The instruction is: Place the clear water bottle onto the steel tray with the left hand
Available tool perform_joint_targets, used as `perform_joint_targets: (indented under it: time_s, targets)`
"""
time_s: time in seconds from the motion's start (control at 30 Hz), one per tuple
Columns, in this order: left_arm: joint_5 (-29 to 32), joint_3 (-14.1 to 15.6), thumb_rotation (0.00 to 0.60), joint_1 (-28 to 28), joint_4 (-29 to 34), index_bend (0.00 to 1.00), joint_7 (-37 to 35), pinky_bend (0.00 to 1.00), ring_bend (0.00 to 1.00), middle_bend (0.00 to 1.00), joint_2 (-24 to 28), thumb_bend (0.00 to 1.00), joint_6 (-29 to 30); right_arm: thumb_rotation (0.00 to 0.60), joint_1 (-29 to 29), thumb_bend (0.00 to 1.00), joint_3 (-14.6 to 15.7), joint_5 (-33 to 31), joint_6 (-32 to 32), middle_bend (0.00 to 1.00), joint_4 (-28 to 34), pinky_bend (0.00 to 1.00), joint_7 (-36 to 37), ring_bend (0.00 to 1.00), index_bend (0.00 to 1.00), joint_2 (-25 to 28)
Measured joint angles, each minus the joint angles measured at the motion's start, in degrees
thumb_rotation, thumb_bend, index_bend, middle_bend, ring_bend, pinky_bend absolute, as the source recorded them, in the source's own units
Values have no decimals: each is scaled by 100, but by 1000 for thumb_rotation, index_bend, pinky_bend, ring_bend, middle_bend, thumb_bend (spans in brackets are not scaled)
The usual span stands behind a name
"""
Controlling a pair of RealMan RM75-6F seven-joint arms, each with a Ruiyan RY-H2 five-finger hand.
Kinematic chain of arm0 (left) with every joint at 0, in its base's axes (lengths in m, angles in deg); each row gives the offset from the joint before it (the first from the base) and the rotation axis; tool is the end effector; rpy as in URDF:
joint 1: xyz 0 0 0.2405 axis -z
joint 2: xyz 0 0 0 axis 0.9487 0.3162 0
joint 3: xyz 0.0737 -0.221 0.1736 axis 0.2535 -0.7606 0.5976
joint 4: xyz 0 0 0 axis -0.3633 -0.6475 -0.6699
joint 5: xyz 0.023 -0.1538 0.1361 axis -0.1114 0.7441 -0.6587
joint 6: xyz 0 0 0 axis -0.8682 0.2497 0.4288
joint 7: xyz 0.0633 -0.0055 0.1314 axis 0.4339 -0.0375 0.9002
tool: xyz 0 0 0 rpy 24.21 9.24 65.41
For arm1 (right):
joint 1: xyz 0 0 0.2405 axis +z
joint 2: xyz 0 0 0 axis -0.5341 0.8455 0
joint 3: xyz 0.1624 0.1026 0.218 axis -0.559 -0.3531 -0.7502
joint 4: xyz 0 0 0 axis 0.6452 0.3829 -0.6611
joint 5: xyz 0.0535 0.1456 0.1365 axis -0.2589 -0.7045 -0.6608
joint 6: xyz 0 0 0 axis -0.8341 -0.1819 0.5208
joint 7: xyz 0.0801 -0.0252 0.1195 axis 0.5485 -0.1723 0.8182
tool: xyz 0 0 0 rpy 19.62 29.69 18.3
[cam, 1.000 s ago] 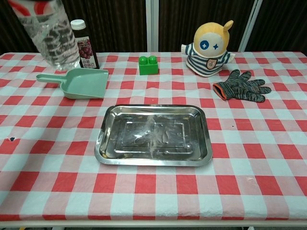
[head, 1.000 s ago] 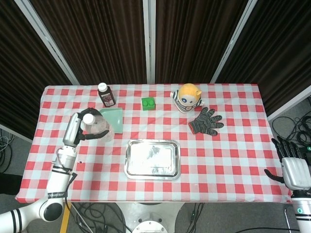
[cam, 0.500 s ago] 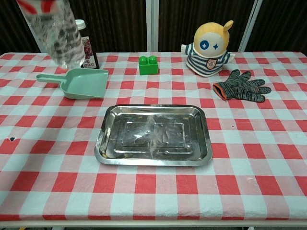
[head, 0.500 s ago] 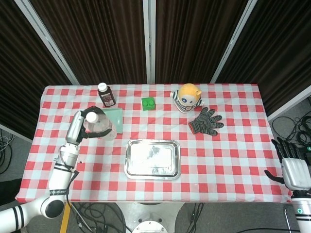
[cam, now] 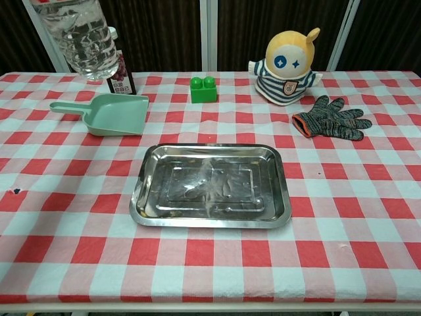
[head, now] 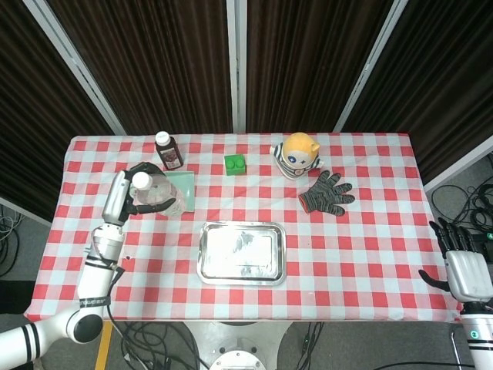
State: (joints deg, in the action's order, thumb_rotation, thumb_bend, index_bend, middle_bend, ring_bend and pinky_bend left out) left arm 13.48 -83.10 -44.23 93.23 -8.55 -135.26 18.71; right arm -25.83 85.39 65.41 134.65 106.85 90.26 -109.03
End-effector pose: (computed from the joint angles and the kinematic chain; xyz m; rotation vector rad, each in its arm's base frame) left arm -0.1648 0.3458 0.0968 -1.1073 -1.5440 -1.7689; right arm -0.3866 -0.2003 0.1707 1.3946 -0.9335 0.7968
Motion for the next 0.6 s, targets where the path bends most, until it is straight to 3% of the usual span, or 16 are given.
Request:
perform_joint_targets:
  time_s: [0.17, 0.23, 0.43, 0.6]
  targets:
    - [79, 845, 600, -152, -150, 589, -77, 577, 532, 646, -51, 206, -30, 600, 7, 101, 19, 21, -11, 0, -8, 0, -43, 0, 0, -25]
    - [62, 1039, 600, -159, -197, 589, -114, 577, 531, 646, -58, 206, -29, 600, 8, 101, 15, 20, -5, 0, -3, 0, -59, 0, 0, -28]
    - [42, 775, 600, -139, -261, 589, -229, 577, 532, 646, -75, 206, -44, 600, 6, 101, 9, 7, -6, 0, -9, 0, -47, 0, 0, -25]
    - [71, 754, 600, 36, -159, 588, -177, 577, 532, 646, -382, 206, -98, 600, 22, 101, 17, -14, -69, 0, -69, 0, -75, 0, 0, -62]
